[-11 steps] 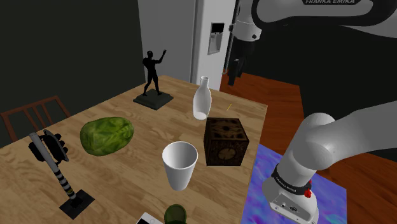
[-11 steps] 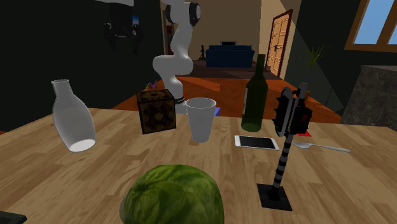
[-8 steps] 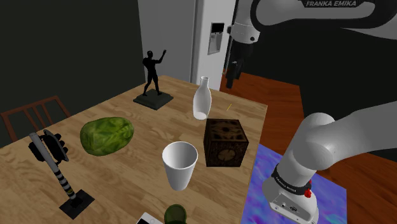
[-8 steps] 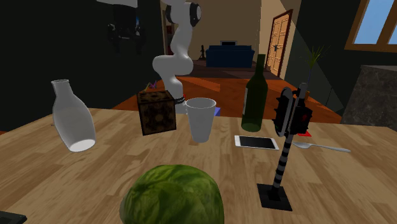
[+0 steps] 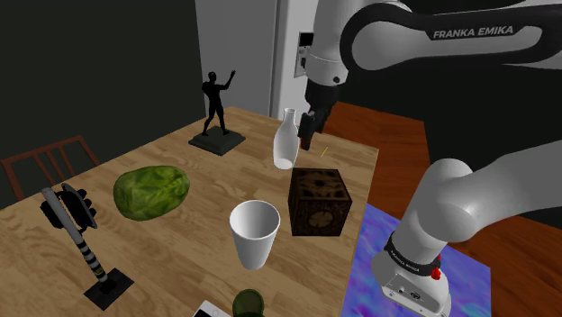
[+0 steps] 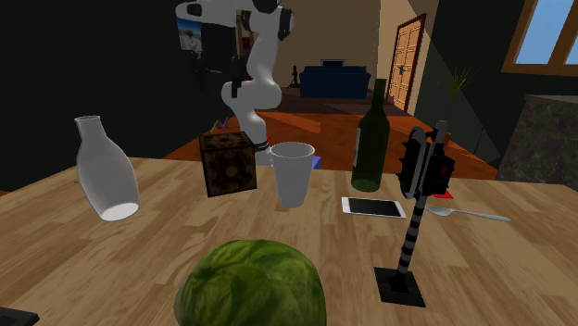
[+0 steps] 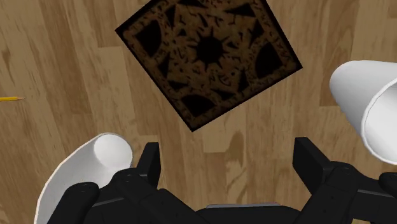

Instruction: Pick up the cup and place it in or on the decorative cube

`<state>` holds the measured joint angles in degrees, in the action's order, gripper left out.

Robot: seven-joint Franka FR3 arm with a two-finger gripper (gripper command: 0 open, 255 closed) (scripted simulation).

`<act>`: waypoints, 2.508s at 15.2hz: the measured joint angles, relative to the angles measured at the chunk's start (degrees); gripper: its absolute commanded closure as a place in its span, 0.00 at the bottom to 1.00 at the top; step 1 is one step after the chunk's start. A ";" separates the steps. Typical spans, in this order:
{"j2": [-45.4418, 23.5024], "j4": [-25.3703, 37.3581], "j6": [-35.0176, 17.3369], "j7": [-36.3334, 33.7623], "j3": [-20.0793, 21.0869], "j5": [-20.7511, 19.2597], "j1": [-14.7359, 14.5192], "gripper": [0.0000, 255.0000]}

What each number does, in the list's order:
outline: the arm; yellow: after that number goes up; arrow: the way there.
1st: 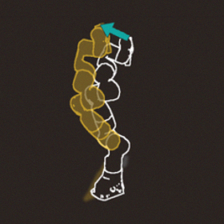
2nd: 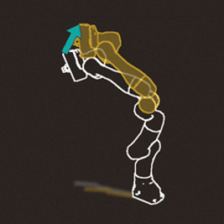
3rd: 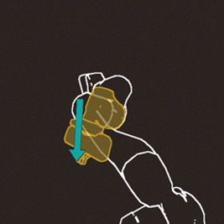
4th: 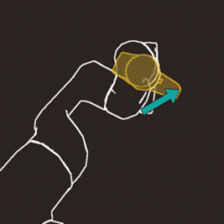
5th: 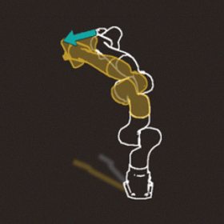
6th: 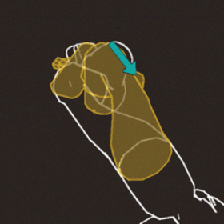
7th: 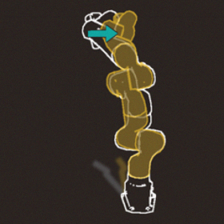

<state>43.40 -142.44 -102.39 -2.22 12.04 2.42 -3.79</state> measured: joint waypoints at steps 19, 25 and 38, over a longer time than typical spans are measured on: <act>-23.19 7.68 -15.08 -30.27 29.07 2.02 -2.32 0.00; -30.56 10.00 -18.53 -37.40 34.54 -2.49 -0.79 0.00; -33.40 7.59 -23.01 -39.26 35.57 -4.83 0.12 1.00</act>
<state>9.99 -134.85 -125.40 -41.47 47.61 -2.41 -3.67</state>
